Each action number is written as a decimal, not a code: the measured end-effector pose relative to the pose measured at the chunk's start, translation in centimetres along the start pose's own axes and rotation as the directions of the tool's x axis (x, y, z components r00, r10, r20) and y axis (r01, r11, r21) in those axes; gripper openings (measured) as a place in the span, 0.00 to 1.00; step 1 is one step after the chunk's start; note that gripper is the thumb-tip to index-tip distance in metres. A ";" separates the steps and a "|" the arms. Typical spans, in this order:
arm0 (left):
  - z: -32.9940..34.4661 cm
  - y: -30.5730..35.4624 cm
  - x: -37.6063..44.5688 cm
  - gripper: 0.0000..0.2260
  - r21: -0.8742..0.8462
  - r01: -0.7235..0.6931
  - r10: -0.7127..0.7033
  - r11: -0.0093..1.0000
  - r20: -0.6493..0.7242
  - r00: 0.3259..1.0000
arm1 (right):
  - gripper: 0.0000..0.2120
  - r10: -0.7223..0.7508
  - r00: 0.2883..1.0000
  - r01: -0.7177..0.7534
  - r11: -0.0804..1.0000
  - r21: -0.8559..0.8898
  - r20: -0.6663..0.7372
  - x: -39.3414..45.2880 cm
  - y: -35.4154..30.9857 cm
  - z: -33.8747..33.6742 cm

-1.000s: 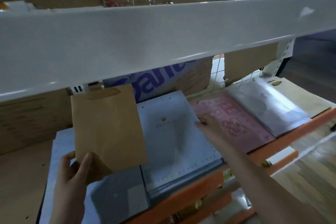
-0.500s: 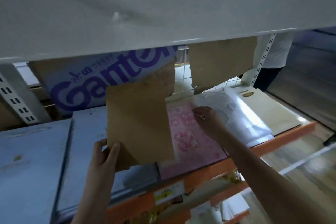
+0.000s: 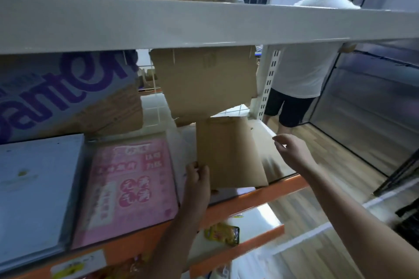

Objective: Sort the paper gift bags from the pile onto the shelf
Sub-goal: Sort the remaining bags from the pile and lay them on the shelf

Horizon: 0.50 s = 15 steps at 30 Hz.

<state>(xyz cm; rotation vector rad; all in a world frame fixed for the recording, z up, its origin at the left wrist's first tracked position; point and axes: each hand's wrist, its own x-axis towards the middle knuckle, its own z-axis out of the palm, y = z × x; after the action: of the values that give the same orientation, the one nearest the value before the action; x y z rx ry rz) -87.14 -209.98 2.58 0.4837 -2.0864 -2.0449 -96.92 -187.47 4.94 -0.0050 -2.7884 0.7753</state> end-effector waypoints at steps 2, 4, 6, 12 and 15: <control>3.4 0.4 0.2 0.02 0.019 0.015 -0.015 1.000 0.017 1.000 | 0.12 0.032 0.999 -0.032 0.999 -0.003 -0.006 0.5 1.6 -0.9; 6.3 0.8 0.3 0.03 0.003 0.052 -0.052 0.999 0.037 0.998 | 0.12 0.059 0.998 -0.059 0.998 0.011 -0.008 0.8 2.7 -1.6; 8.8 0.9 0.6 0.09 -0.031 0.108 -0.107 0.994 0.046 0.993 | 0.12 0.079 0.997 -0.078 0.996 0.030 -0.011 0.9 3.4 -2.0; 11.5 0.4 1.6 0.17 0.108 0.215 -0.224 0.971 0.079 0.971 | 0.14 0.140 0.990 -0.141 0.984 0.112 0.020 1.3 4.7 -1.2; 10.9 0.8 2.0 0.19 0.350 0.149 -0.199 0.925 0.112 0.974 | 0.14 0.149 0.988 -0.153 0.981 0.121 0.040 1.6 5.0 -0.4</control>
<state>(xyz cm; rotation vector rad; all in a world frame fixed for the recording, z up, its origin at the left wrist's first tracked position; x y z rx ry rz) -92.91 -200.49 2.78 0.6076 -2.5911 -1.8588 -98.65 -182.83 3.08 -0.1853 -2.7886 0.9920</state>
